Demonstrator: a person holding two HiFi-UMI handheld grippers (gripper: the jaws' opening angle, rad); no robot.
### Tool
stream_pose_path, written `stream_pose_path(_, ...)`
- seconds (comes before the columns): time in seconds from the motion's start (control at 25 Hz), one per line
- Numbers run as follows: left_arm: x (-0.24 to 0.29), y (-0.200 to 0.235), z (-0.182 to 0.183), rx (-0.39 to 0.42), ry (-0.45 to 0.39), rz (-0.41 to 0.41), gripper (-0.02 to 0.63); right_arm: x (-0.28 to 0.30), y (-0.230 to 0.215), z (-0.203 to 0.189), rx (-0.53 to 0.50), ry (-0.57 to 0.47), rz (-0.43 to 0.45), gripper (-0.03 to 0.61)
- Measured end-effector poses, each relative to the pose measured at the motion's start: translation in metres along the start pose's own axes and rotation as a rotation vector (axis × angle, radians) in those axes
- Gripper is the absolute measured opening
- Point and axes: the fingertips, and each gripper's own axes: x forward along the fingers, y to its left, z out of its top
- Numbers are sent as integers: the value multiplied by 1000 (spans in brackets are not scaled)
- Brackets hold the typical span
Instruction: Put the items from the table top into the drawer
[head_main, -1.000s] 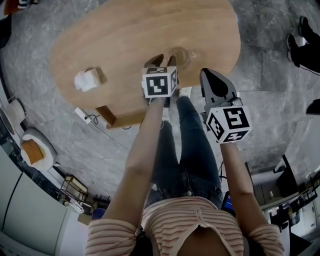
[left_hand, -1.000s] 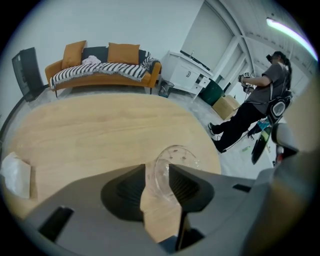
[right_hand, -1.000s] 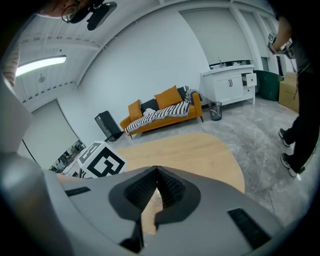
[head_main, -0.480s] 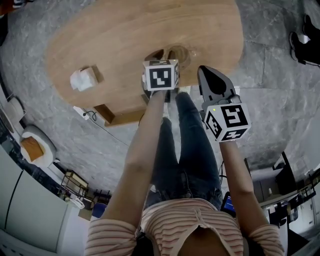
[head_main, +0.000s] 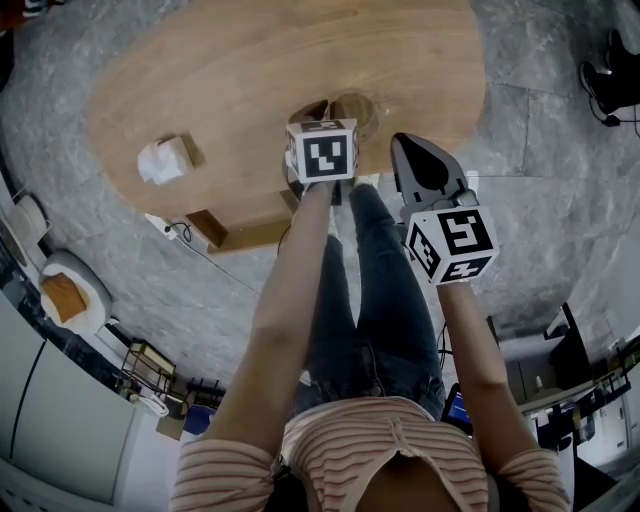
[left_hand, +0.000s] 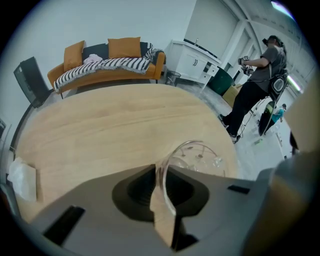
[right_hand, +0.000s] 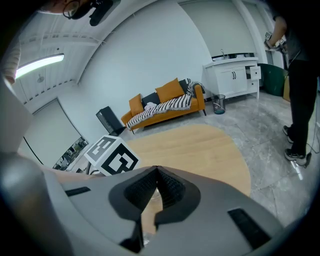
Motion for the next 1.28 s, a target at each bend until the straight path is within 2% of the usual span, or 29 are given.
stream_pose_path(0.28,-9,-4,1,1,-13,0,38,-4,3,3,-9,10,13,8)
stream_pose_path(0.6,-43,5,10,-54,-79,15,34,-10,15,12,-42,1,22,8)
stream_pose_path(0.96,-98,21,22,-155,-182,28,32,-13,45,30,-108,-13,74,8)
stream_pose_path(1.28,-153,53,4,-273,-262,61,32,-14,96,30,-168,11,164,8)
